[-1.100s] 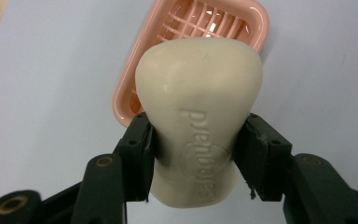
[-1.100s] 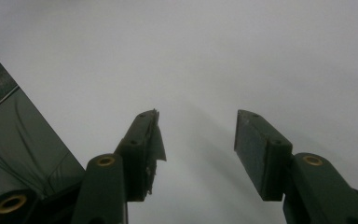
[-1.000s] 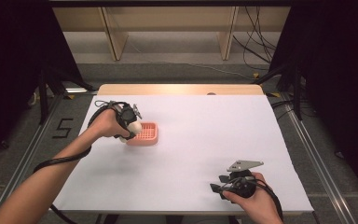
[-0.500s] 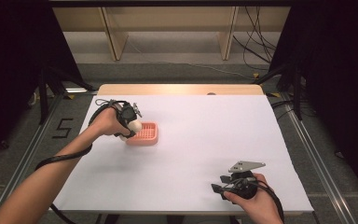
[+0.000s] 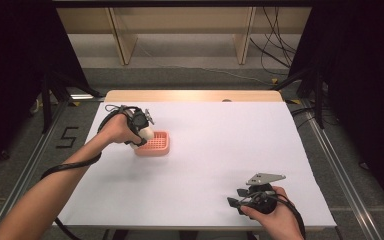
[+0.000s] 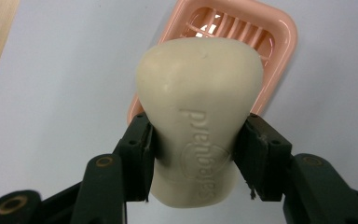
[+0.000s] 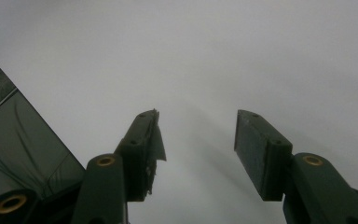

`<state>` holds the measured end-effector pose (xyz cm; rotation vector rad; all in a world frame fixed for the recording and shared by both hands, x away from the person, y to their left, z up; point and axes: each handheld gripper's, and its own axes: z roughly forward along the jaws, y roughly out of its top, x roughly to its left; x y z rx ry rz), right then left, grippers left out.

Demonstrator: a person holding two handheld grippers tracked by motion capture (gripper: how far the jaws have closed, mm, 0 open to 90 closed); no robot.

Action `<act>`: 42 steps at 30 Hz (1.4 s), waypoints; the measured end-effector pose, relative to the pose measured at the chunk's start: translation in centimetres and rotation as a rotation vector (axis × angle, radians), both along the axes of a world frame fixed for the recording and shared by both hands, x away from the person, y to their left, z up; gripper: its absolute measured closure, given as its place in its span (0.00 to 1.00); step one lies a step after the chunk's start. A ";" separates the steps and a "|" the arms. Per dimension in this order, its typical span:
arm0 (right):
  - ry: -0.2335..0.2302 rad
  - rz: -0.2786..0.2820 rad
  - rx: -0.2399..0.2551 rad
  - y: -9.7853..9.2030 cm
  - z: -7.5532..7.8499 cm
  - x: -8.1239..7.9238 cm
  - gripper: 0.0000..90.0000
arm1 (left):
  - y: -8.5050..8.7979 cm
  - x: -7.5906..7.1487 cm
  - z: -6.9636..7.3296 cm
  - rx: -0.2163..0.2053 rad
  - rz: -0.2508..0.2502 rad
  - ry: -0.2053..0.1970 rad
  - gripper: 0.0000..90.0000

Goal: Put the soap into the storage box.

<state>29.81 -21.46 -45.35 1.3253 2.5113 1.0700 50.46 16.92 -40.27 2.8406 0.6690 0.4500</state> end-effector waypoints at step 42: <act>-0.001 0.007 0.001 -0.1 -0.1 0.0 0.56 | -0.9 2.0 -2.2 -0.051 -0.056 0.022 0.54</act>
